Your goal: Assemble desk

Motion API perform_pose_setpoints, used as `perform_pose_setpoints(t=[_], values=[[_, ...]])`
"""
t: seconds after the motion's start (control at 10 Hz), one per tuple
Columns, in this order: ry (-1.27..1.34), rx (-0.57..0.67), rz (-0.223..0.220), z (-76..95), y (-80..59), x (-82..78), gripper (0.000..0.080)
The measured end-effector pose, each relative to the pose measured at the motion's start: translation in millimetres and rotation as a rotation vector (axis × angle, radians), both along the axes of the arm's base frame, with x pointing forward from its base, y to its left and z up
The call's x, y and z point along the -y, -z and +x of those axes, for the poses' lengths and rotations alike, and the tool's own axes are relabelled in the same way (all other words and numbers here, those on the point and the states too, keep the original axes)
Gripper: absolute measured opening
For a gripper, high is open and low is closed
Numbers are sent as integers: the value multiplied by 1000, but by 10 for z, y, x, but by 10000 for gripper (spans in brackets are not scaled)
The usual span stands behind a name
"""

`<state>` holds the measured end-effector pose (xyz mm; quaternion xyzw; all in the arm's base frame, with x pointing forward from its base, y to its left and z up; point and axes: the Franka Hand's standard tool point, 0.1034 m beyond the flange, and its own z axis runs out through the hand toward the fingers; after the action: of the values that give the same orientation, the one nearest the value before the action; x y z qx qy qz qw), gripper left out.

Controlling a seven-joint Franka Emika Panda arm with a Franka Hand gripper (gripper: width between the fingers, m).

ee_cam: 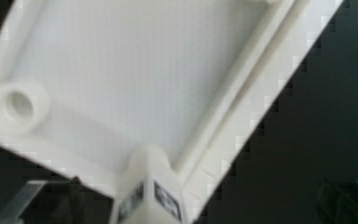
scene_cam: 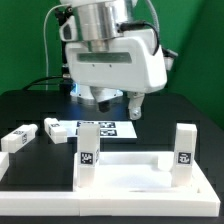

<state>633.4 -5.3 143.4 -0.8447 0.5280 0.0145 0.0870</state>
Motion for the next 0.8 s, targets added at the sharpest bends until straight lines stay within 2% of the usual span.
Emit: perform_pose_setpoints(t=[0.1, 0.2, 0.7, 0.8], values=[[86, -14, 12, 0, 54, -150, 649], [126, 9, 24, 43, 91, -207, 649], [136, 9, 27, 17, 111, -201, 649], [225, -3, 43, -178, 204, -216, 649]])
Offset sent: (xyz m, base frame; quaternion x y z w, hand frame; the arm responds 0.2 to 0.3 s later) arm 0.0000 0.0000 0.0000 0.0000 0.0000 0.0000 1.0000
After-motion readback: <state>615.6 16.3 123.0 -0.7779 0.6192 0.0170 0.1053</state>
